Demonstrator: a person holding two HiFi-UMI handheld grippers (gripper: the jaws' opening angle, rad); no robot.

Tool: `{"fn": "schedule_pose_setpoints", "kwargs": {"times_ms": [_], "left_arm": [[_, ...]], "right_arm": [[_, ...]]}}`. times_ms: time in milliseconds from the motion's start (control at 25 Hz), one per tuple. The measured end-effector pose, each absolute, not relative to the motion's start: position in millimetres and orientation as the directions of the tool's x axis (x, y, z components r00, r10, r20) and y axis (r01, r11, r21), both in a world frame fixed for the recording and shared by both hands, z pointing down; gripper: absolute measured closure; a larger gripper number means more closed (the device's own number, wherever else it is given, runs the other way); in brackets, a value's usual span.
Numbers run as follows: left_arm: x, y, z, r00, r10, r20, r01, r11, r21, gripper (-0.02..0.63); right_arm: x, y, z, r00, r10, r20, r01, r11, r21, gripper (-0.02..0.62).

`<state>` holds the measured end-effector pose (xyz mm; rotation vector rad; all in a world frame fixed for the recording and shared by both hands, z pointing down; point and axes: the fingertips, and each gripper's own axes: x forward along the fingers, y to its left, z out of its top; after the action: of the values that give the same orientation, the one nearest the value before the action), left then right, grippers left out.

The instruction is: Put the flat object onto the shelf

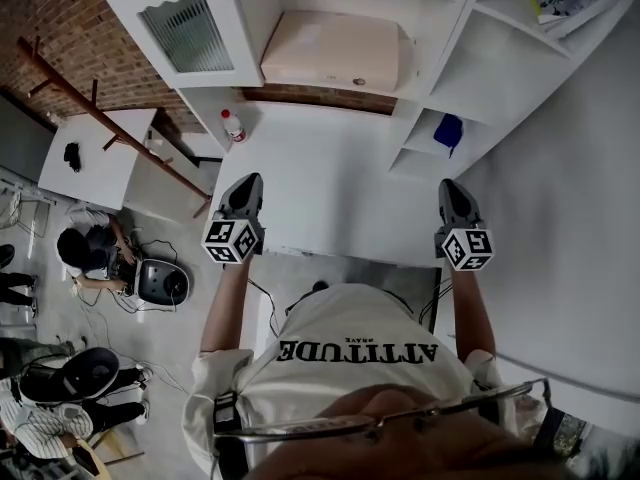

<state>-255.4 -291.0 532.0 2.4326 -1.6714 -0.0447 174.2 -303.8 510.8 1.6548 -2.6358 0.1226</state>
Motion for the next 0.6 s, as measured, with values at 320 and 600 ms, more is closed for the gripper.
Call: {"fn": "schedule_pose_setpoints", "kwargs": {"times_ms": [320, 600], "left_arm": [[-279.1, -294.2, 510.8, 0.263, -0.964, 0.043, -0.962, -0.259, 0.083, 0.583], [-279.1, -294.1, 506.7, 0.272, -0.962, 0.04, -0.961, -0.269, 0.068, 0.583]], "right_arm": [[177.9, -312.6, 498.0, -0.408, -0.912, 0.054, -0.912, 0.41, 0.031, 0.565], [182.5, -317.3, 493.0, -0.397, -0.916, 0.05, -0.917, 0.399, 0.02, 0.568]]}}
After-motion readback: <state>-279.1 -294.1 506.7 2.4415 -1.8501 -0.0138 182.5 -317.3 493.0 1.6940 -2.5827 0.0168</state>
